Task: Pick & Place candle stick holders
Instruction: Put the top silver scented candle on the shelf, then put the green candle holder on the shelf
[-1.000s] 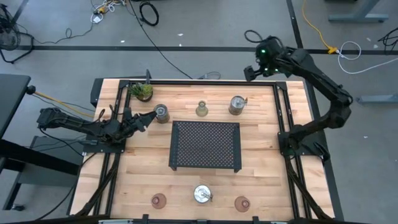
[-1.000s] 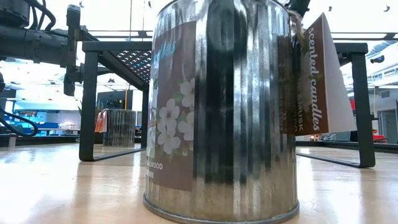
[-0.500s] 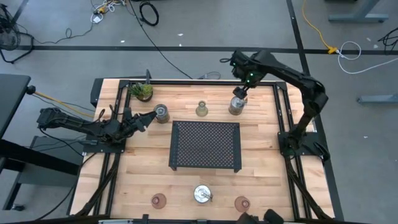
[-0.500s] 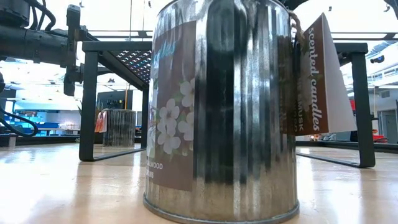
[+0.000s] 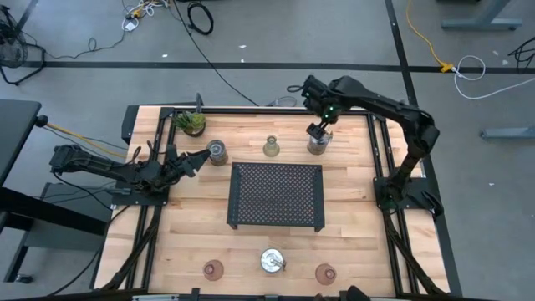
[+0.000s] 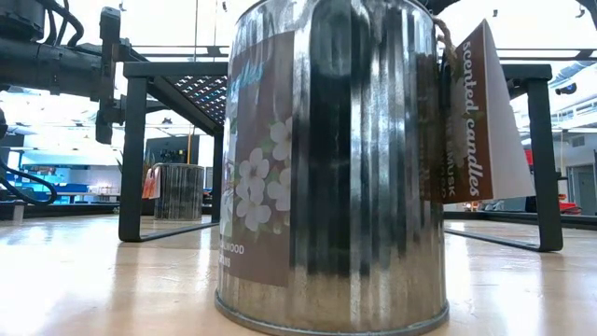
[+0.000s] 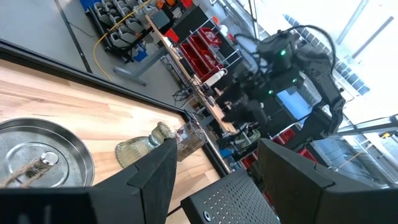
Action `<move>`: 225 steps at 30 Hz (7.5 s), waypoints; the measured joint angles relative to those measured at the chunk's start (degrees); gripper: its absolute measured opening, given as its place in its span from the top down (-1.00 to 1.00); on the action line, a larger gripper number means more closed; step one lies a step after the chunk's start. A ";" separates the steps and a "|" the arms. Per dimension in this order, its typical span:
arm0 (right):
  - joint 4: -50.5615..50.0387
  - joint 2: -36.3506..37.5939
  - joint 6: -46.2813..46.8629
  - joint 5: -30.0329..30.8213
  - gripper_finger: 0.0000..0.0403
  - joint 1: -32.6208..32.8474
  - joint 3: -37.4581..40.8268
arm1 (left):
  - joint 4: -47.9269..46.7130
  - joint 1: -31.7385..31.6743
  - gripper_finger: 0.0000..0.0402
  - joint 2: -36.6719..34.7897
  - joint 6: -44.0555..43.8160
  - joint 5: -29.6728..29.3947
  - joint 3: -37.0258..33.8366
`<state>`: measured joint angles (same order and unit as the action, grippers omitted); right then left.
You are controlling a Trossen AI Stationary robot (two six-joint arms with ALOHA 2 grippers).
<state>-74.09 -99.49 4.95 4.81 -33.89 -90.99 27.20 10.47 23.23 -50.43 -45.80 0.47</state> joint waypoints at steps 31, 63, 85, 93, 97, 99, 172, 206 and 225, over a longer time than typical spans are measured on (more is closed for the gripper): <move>20.64 -0.06 -2.54 2.52 -0.98 3.23 16.82 | 0.00 0.01 -0.13 0.01 -0.02 -1.07 -0.02; 29.23 -0.67 2.09 3.31 -0.98 3.23 22.92 | -0.04 -0.01 -0.13 0.01 0.13 -2.03 0.00; 18.59 -0.62 2.33 -0.26 -0.69 3.52 17.05 | -0.04 0.01 -0.13 0.00 0.22 -1.98 0.00; 3.24 2.46 1.05 -0.64 -0.69 3.93 -3.42 | -0.07 0.00 -0.13 0.00 0.24 -1.96 0.00; -10.60 2.63 3.16 -4.96 -0.69 6.78 -16.21 | -0.07 0.00 -0.13 -0.01 0.24 -1.95 -0.01; -16.32 2.64 3.96 -5.14 -0.69 10.14 -21.77 | -0.09 0.01 -0.13 0.01 0.24 -1.95 0.00; -1.49 1.53 16.58 0.70 -0.82 36.35 -11.22 | 0.04 -0.01 -0.13 0.01 3.36 -4.74 0.00; -1.56 2.19 6.92 16.14 -0.89 30.88 -22.28 | 0.44 0.01 -0.13 0.01 3.02 -4.74 0.00; 10.38 -12.62 4.54 -1.12 -0.72 11.98 -22.46 | 0.48 -0.01 -0.13 0.00 3.02 -4.96 0.00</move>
<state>-63.71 -112.10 9.50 3.69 -21.91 -113.45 27.68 10.46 23.23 -47.42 -50.76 0.47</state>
